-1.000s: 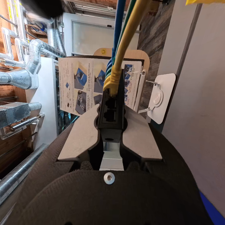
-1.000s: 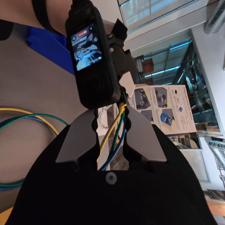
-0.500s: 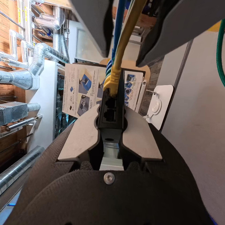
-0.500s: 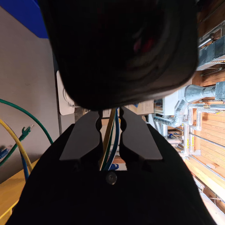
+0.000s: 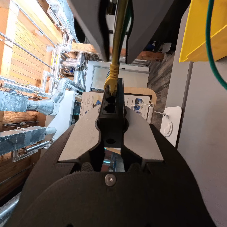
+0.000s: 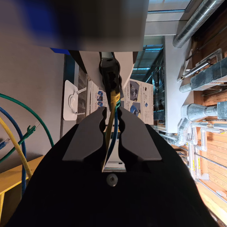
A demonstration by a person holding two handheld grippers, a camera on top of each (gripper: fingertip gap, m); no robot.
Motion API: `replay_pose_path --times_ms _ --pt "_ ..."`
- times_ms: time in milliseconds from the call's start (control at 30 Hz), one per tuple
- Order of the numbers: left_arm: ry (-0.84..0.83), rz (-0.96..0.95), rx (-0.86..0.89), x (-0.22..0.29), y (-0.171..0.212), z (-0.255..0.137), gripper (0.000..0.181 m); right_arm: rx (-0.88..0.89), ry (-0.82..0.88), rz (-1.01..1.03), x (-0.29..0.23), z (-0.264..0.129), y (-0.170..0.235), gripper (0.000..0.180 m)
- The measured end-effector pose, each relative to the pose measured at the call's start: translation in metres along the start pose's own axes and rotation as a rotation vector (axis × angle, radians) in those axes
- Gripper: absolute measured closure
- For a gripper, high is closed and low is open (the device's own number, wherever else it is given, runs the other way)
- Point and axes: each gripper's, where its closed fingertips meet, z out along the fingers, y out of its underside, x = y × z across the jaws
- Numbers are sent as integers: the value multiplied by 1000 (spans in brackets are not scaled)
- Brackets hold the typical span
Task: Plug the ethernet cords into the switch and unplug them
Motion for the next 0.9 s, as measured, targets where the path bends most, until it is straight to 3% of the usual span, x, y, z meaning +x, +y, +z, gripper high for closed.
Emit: replay_pose_path --times_ms 267,900 --pt "30 12 13 5 -17 -4 152 -40 29 -109 -2 4 -7 156" --pt "10 36 0 4 -15 -3 152 1 23 14 0 9 -9 163"
